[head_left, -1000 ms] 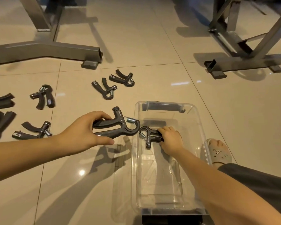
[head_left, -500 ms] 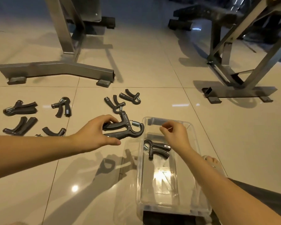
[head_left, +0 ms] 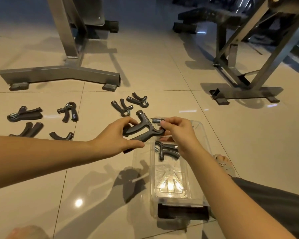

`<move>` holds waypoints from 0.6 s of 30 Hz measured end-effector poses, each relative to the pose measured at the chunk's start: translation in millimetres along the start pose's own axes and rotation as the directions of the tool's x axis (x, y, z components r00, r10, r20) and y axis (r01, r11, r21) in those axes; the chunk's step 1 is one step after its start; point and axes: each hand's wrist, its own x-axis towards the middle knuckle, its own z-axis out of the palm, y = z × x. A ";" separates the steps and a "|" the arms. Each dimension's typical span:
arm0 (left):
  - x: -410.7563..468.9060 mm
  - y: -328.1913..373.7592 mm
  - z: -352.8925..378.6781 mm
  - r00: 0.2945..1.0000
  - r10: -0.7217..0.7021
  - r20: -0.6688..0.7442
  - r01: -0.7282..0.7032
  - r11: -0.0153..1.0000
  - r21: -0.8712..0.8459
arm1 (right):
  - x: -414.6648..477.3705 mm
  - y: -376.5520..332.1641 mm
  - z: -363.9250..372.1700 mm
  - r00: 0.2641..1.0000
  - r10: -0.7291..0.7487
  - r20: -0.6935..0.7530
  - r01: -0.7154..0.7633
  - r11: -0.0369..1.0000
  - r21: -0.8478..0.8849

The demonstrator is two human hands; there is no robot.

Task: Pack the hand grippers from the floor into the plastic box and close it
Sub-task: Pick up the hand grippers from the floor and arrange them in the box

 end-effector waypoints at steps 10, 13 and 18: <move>5.2 13.3 -20.5 0.984 0.092 0.153 -0.117 0.980 0.161 | -5.3 -14.1 -23.3 0.973 -0.120 0.196 0.161 0.965 -0.208; 4.4 12.2 -14.1 0.981 0.142 0.132 -0.161 0.976 0.150 | -5.1 -13.4 -21.6 0.963 -0.113 0.245 0.157 0.974 -0.165; 6.3 12.0 -13.8 0.976 0.218 0.021 -0.218 0.957 0.189 | -6.1 -11.1 -11.5 0.973 -0.168 0.160 0.196 0.963 -0.183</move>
